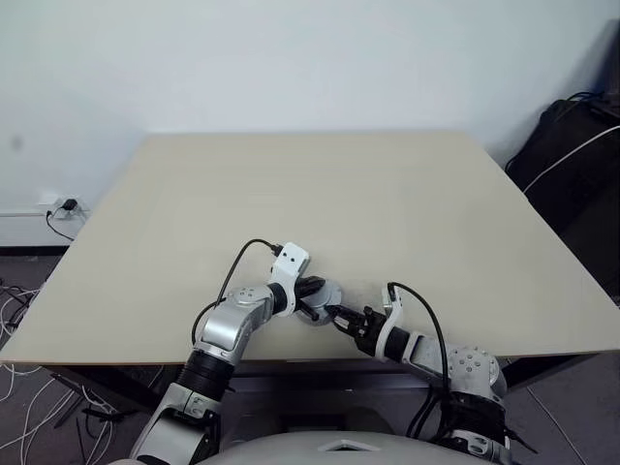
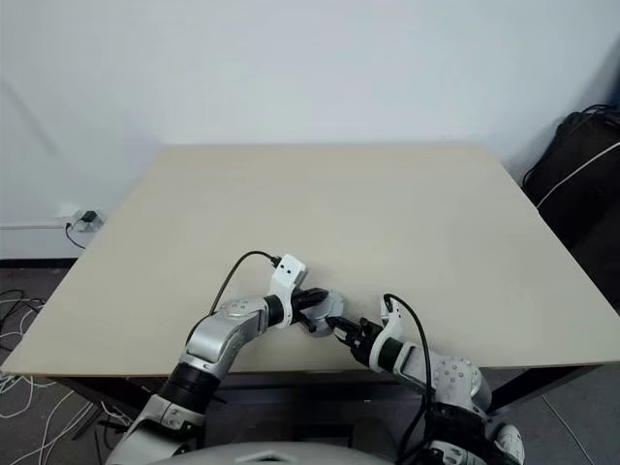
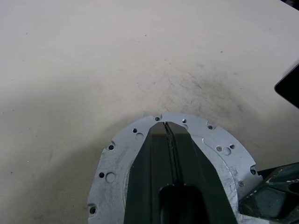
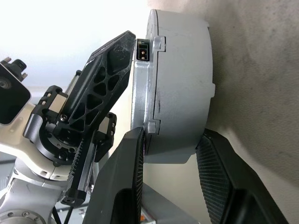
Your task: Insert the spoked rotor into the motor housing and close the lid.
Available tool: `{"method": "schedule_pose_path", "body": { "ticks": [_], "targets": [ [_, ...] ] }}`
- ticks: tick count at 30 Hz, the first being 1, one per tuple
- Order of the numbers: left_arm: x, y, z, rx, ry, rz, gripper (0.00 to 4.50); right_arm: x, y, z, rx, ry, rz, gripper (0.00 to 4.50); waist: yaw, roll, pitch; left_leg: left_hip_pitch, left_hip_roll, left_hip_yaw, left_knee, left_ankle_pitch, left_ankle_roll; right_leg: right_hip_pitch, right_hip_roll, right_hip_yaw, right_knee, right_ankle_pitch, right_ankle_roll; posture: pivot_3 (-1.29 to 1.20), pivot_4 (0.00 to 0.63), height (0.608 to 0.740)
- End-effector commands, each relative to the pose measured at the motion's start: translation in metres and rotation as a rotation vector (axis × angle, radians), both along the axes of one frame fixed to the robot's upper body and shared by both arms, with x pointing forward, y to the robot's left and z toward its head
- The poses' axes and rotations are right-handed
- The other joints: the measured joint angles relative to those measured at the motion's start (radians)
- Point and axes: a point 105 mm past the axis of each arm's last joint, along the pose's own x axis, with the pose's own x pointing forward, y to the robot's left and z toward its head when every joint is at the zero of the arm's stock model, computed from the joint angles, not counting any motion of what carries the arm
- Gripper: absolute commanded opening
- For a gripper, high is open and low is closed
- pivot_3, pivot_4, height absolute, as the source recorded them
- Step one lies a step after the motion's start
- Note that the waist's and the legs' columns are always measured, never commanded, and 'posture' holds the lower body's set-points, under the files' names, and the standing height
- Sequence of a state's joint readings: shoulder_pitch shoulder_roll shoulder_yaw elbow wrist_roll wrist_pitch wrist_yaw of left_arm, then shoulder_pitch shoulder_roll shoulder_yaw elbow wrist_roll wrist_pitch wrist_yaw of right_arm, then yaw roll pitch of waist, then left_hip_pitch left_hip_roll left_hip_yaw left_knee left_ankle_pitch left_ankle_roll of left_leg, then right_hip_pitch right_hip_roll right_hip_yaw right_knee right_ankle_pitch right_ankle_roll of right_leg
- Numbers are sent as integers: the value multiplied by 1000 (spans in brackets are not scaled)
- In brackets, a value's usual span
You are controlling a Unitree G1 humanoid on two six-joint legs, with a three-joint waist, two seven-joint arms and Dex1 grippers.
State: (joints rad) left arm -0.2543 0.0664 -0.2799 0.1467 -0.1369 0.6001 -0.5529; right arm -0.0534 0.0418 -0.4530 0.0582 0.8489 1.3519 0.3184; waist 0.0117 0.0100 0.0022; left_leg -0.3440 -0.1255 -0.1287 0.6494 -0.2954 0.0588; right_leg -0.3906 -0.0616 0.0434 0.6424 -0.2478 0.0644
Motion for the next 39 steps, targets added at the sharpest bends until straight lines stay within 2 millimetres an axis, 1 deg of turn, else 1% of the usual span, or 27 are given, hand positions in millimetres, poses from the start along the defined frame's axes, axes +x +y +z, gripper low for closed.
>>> {"method": "schedule_pose_path", "body": {
  "ticks": [1, 9, 17, 20, 24, 29, 32, 37, 39],
  "targets": [
    [-17, -3, -23, 35, 100, -28, 0, 14, -2, 13, -3, -71, -50, 1313, 0, 0, 0, 0, 0, 0, 0, 0, 0, 0, 0, 0, 0, 0, 0, 0, 0, 740],
    [-18, -4, -23, 32, 102, -28, 0, 19, -9, 13, -7, -69, -111, 1312, 0, 0, 0, 0, 0, 0, 0, 0, 0, 0, 0, 0, 0, 0, 0, 0, 0, 740],
    [-17, -4, -22, 24, 99, -20, 0, 16, -5, 11, -18, -58, -90, 1312, 0, 0, 0, 0, 0, 0, 0, 0, 0, 0, 0, 0, 0, 0, 0, 0, 0, 740],
    [-12, -1, -16, -15, 74, 24, 0, 15, -5, 11, -22, -58, -83, 1312, 0, 0, 0, 0, 0, 0, 0, 0, 0, 0, 0, 0, 0, 0, 0, 0, 0, 740],
    [5, 14, 2, -116, -19, 201, 0, 15, -5, 12, -13, -65, -87, 1312, 0, 0, 2, 0, 0, 0, 0, 0, 0, 0, 0, 0, 0, 0, 0, 0, 0, 740],
    [9, 37, 17, -203, -109, 336, 0, 15, -4, 15, 10, -81, -97, 1312, 0, 2, 8, -2, 1, 0, 0, 0, 0, -2, 0, 0, 0, 0, 0, 0, 0, 740],
    [8, 52, 23, -251, -148, 400, 0, 15, -4, 16, 17, -85, -100, 1312, 1, 1, 11, -4, 1, 0, 0, 0, 0, -5, 0, 0, 0, 0, 0, 0, 0, 740],
    [-2, 70, 25, -329, -137, 459, 0, 15, -3, 16, 26, -87, -97, 1312, 1, 1, 14, -5, 0, 1, 0, 0, 0, -5, 0, 0, 0, 0, 0, 0, 0, 740],
    [-8, 80, 25, -377, -118, 506, 0, 15, -2, 19, 40, -94, -94, 1309, 1, 1, 15, -5, 0, 1, 0, 0, 0, -5, 0, 0, 0, 0, 0, 0, 0, 740]
  ]
}}
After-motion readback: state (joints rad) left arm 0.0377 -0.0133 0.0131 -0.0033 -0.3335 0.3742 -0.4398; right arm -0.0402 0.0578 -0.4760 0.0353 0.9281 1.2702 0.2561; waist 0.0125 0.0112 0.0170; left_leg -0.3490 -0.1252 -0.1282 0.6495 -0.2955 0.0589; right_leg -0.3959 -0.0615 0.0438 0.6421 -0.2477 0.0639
